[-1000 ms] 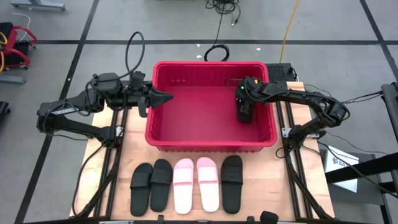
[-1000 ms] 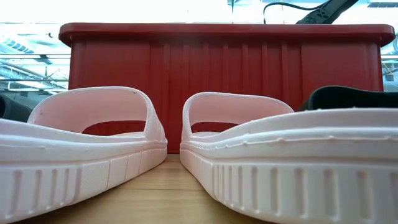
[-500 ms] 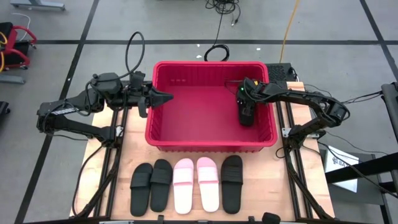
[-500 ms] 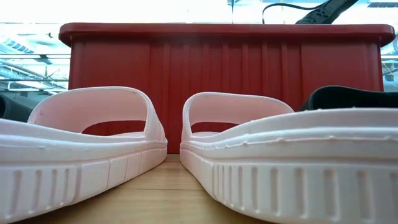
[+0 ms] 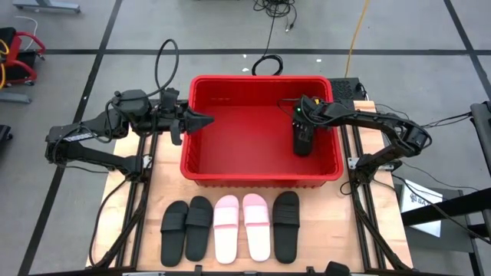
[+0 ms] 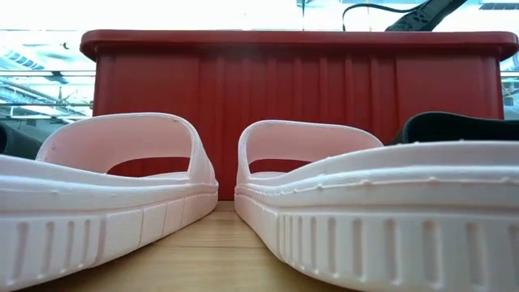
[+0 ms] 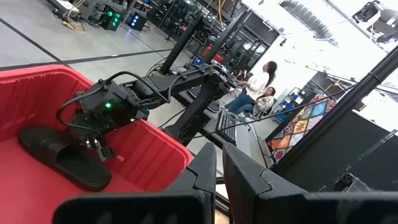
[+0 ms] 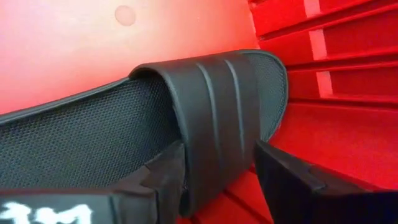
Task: Pick and place slides into bin
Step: Put the black slide into the red organizer bin
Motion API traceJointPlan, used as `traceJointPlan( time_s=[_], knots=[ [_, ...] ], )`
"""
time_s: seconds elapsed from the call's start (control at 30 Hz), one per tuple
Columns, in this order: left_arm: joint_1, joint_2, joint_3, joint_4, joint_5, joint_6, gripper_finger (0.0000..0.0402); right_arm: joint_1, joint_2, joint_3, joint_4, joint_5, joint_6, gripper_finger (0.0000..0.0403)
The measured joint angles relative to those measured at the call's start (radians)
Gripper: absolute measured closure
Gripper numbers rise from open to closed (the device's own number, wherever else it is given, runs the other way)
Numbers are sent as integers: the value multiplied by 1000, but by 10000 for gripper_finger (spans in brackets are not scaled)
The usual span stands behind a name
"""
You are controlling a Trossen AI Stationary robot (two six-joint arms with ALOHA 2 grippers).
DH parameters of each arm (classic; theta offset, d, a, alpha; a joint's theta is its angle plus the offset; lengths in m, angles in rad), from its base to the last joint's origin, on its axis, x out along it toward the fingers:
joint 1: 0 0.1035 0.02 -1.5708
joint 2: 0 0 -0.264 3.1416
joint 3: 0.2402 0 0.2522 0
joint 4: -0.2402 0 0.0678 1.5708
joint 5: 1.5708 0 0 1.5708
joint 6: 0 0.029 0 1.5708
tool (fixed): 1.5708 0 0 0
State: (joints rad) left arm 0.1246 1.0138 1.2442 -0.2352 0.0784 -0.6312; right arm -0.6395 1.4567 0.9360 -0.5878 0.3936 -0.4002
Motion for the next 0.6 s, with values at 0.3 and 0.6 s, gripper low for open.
traceJointPlan(
  time_s=[0.3,0.6],
  knots=[
    [0,0,0,0,0,20,376,29,-70,0,-22,-19,40,197],
    [0,0,0,0,-2,26,376,53,-128,0,-76,-115,115,201]
  ],
)
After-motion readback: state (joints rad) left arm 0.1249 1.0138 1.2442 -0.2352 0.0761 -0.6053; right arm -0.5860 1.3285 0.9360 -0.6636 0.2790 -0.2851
